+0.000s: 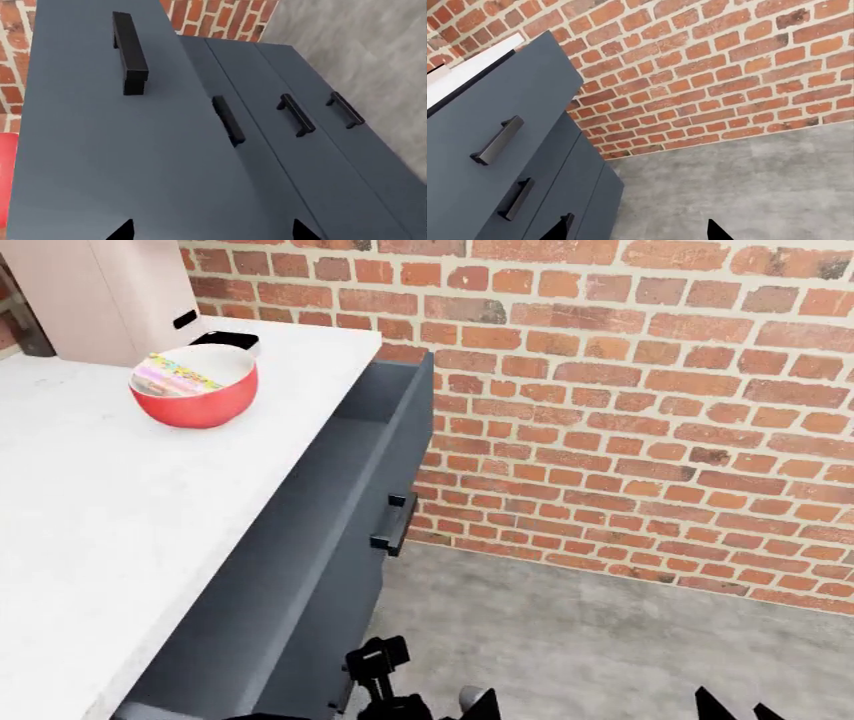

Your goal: Place the bar in the bowl and close the drawer.

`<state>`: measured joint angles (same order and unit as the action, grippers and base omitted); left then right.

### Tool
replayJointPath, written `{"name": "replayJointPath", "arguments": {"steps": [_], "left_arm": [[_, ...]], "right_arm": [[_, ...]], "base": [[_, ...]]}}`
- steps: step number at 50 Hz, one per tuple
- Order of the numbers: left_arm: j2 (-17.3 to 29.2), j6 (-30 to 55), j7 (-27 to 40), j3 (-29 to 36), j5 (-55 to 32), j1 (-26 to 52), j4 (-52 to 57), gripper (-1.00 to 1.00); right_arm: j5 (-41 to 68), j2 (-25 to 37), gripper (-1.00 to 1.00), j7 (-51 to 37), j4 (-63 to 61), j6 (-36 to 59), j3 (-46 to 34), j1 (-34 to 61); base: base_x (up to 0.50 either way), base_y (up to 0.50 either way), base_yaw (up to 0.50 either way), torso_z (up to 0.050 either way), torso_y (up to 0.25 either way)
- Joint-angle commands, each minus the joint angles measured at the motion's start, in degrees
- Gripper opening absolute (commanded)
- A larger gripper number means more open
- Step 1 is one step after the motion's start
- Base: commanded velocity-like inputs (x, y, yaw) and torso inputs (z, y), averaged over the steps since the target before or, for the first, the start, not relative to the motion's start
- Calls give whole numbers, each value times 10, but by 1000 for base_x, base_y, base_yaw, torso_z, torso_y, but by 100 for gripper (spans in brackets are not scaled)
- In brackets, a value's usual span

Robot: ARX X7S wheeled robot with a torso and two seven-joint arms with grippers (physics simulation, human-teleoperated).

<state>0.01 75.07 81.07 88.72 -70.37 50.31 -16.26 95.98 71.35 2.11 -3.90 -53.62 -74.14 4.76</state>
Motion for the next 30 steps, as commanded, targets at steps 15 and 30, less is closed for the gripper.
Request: {"name": "replayJointPath", "arguments": {"steps": [15,30], "left_arm": [[0,-5,-92,-7,89,-22,-105,100],[0,-30,-112,-10,121,-14,-174,100]], "right_arm": [[2,-5,100,4,6,9,13,-8],[-13,4,100,-12,-12,9,18,-14]], "base": [[0,0,0,0,0],[0,0,0,0,0]]}}
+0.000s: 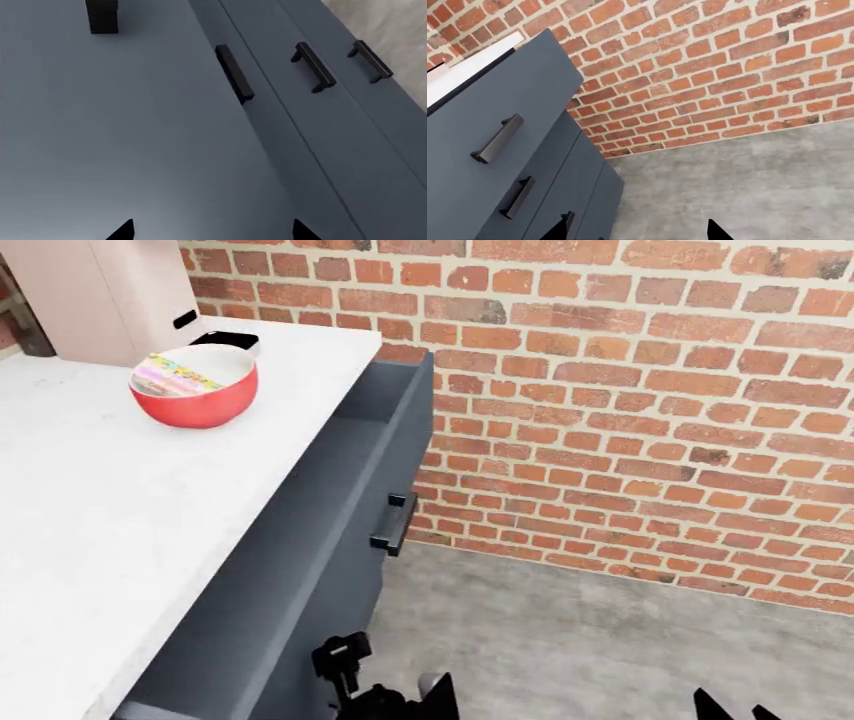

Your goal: Place the bar in the bowl and close the drawer.

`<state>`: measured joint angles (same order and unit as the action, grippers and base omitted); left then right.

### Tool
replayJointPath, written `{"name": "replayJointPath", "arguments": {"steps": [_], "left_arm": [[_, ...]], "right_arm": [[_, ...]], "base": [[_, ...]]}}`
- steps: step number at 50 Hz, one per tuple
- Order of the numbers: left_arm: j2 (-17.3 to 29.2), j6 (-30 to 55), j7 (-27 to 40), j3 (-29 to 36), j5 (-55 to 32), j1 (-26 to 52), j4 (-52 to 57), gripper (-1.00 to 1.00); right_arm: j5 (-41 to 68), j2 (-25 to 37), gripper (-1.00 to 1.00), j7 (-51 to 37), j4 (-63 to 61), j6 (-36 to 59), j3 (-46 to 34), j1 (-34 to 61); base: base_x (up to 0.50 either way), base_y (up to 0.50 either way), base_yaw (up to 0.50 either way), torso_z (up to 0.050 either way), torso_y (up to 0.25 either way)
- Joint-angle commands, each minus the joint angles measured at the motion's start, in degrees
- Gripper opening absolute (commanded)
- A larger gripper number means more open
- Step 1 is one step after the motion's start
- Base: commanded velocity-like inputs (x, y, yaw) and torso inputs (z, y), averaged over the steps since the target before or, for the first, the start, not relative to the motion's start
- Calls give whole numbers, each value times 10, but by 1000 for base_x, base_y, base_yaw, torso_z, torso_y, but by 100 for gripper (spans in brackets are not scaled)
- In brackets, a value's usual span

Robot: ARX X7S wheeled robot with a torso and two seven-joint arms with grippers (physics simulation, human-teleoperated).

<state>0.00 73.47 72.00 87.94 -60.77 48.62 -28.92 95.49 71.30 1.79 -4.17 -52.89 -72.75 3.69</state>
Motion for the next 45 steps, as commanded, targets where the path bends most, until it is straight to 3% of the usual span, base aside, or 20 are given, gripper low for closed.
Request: {"name": "replayJointPath", "arguments": {"steps": [1,45], "left_arm": [[0,-17,-23,-3,22,8,-51,100],[0,-126,-129,-15,108,63,-268,100]], "right_arm": [[-8,4,100,-8,-8,2,4,-3],[-8,-9,100,0,11,23,23,-6]], "base": [[0,0,0,0,0],[0,0,0,0,0]]}}
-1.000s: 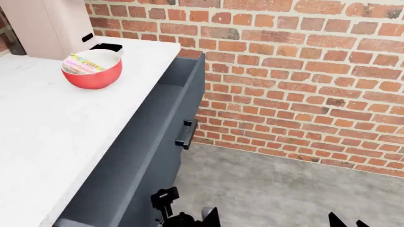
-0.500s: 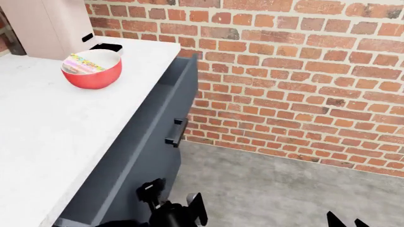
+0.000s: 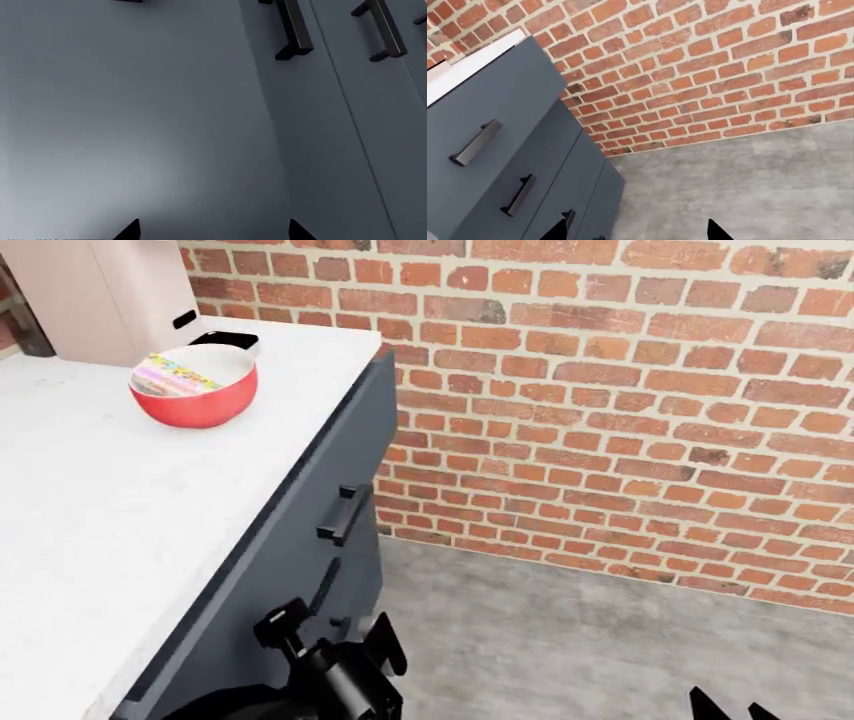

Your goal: Place the bar in the bowl and close the drawer.

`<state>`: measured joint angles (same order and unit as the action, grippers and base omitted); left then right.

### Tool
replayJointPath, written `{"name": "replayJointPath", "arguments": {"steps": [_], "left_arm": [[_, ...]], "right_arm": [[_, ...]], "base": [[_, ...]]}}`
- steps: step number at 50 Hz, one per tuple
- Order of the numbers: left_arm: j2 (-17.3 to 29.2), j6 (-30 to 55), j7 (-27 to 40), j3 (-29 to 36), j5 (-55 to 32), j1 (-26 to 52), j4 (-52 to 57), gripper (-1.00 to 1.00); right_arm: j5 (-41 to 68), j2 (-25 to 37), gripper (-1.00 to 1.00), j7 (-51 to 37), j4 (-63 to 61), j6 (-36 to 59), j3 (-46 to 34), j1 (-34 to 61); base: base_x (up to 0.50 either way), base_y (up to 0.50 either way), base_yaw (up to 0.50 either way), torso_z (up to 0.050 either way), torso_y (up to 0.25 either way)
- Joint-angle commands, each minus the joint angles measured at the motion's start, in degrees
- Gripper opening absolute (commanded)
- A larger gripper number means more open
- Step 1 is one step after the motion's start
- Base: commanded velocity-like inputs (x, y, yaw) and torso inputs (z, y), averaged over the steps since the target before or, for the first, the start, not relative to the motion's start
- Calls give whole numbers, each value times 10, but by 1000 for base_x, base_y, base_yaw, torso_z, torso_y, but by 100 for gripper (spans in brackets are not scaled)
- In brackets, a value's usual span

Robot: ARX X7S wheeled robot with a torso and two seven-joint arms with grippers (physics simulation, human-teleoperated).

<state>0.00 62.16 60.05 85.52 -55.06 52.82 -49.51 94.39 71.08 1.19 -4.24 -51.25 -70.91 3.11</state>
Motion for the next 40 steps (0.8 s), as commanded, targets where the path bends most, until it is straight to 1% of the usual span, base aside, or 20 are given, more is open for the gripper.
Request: {"name": "replayJointPath", "arguments": {"steps": [1,7,17,40], "left_arm": [[0,-13,-11,9,52,22,-65,100],[0,-21,-16,6,63,19,-87,100],[0,-24,-22,1,88,21,-111,100],[0,-39,-43,-11,107,25,-158,100]], "right_arm": [[5,-10,100,9,16,8,5,1],[13,-21,100,24,36,14,9,3],[8,-16,100,19,28,8,12,-4],[2,-19,100,14,29,17,19,-5]], "base": [[0,0,0,0,10],[0,0,0,0,0],[0,0,0,0,2],[0,0,0,0,1]]}}
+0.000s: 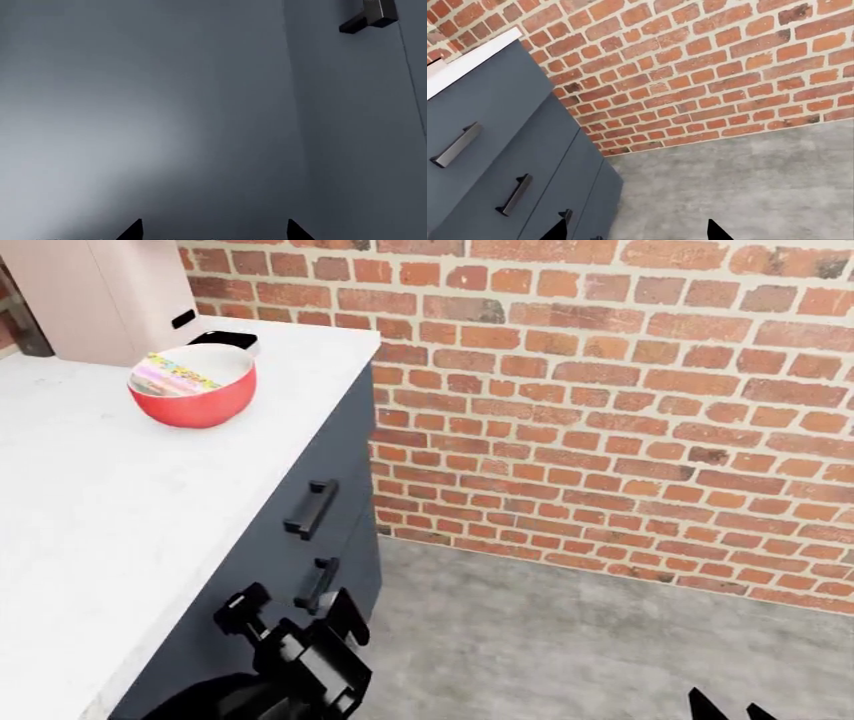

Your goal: Place the bar in the bowl and close the drawer.

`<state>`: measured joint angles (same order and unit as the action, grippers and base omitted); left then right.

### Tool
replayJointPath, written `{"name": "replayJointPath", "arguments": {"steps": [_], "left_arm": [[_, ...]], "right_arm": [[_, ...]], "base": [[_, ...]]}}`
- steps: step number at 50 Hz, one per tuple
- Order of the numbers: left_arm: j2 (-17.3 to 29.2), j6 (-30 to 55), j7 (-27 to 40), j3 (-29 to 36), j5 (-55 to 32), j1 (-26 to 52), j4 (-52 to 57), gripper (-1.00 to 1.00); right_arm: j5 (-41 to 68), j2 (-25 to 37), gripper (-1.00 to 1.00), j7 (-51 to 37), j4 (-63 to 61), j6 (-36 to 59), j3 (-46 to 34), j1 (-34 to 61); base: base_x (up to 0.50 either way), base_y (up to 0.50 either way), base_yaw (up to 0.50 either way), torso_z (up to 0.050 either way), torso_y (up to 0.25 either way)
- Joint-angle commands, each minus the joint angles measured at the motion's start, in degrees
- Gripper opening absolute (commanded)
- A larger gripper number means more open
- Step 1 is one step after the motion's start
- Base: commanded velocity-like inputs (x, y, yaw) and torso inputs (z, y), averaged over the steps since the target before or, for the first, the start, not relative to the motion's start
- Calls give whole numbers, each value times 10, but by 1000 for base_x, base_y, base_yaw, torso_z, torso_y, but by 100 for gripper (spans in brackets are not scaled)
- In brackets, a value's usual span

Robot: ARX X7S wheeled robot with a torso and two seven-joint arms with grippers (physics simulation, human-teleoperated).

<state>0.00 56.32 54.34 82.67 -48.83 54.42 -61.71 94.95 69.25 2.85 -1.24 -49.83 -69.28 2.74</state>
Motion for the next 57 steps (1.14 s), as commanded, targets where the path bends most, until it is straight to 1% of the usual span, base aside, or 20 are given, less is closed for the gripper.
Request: {"name": "replayJointPath", "arguments": {"steps": [1,43,47,57], "left_arm": [[0,19,14,17,45,9,-38,100],[0,6,-8,-16,83,9,-100,100],[0,9,-7,-15,79,13,-94,100],[0,19,8,10,54,28,-49,100]], "right_arm": [[-3,0,100,-3,-1,2,3,-2],[-13,3,100,-11,-8,6,17,-12],[-14,5,100,-12,-11,6,19,-13],[-14,3,100,-10,-8,7,22,-16]], "base": [[0,0,0,0,0],[2,-1,1,0,1],[-2,8,7,0,0],[8,-6,4,0,0]]}}
